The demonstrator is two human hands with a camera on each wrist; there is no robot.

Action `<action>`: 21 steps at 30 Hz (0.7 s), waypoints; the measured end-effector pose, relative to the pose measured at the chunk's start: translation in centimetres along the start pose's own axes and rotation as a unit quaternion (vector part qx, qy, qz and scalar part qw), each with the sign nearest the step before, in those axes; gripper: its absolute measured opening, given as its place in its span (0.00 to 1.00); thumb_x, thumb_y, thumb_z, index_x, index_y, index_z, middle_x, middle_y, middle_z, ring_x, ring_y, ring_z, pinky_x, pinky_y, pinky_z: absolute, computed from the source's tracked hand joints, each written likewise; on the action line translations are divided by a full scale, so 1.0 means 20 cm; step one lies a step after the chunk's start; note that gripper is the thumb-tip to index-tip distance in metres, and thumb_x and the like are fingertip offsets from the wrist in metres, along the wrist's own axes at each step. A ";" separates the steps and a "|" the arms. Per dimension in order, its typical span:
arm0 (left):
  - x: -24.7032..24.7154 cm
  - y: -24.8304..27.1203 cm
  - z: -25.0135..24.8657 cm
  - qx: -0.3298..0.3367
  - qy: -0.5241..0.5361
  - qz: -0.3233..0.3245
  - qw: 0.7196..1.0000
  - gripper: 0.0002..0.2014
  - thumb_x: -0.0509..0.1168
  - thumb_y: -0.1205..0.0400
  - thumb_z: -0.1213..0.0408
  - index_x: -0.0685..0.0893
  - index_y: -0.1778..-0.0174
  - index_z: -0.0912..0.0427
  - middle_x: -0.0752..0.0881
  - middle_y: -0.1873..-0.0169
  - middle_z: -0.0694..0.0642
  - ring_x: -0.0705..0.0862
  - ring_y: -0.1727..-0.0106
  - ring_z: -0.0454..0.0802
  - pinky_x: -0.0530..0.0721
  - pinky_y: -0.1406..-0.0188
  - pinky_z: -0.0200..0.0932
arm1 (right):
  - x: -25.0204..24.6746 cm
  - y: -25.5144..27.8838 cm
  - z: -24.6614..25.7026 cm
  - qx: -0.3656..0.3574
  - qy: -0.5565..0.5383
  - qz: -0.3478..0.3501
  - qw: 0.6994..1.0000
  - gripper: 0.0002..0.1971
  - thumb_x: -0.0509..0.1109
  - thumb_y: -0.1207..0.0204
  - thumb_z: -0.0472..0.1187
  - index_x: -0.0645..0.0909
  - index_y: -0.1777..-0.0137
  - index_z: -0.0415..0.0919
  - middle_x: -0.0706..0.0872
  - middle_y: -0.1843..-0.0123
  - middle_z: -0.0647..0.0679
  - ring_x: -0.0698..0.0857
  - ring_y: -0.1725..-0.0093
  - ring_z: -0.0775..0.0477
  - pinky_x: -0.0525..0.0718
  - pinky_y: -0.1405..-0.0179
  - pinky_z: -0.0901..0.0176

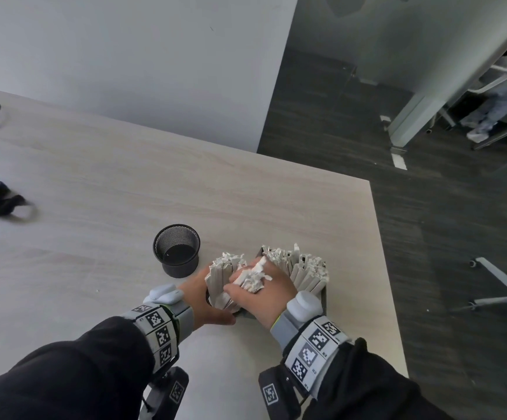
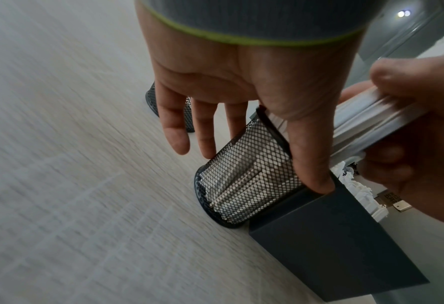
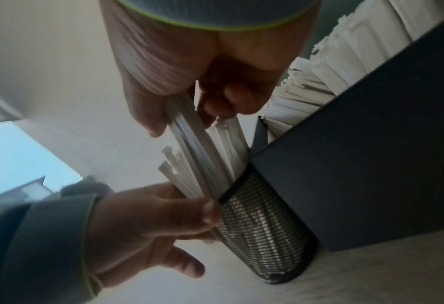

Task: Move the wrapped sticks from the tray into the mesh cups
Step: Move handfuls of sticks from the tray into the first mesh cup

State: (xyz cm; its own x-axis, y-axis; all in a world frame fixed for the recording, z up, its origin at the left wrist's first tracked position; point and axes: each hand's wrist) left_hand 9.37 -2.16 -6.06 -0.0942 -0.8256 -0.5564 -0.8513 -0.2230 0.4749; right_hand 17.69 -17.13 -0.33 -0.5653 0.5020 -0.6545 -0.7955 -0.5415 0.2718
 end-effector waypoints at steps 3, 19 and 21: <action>0.00 -0.01 0.00 0.000 0.000 0.001 1.000 0.43 0.82 0.49 0.41 0.72 0.38 0.38 0.85 0.60 0.36 0.83 0.59 0.32 0.81 0.59 0.38 | 0.00 0.01 -0.05 -0.133 0.011 -0.066 0.989 0.26 0.76 0.37 0.59 0.80 0.38 0.57 0.78 0.45 0.60 0.78 0.46 0.60 0.78 0.44 0.63; 0.05 -0.06 0.04 -0.020 -0.019 -0.013 1.000 0.35 0.76 0.31 0.56 0.72 0.29 0.58 0.84 0.41 0.55 0.84 0.38 0.55 0.77 0.46 0.39 | 0.12 -0.01 -0.06 -0.302 0.238 0.057 0.921 0.30 0.59 0.20 0.53 0.62 0.18 0.48 0.56 0.13 0.51 0.52 0.14 0.47 0.49 0.17 0.43; 0.05 -0.07 0.03 0.031 0.016 -0.023 0.999 0.30 0.69 0.33 0.47 0.72 0.38 0.54 0.81 0.50 0.43 0.83 0.41 0.43 0.73 0.44 0.35 | 0.14 0.00 -0.07 -0.321 0.229 0.045 0.918 0.22 0.62 0.22 0.51 0.75 0.30 0.45 0.65 0.16 0.49 0.57 0.15 0.46 0.56 0.18 0.40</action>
State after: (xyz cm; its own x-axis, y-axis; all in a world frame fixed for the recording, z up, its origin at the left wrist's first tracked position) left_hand 10.12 -2.33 -7.63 -0.0383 -0.8318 -0.5537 -0.8852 -0.2289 0.4050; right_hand 16.38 -16.77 -3.19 -0.3546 0.1787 -0.9178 -0.3735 -0.9269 -0.0362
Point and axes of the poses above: each hand's wrist, its own y-axis away from the middle knuckle, its own x-axis out of the palm, z = x × y
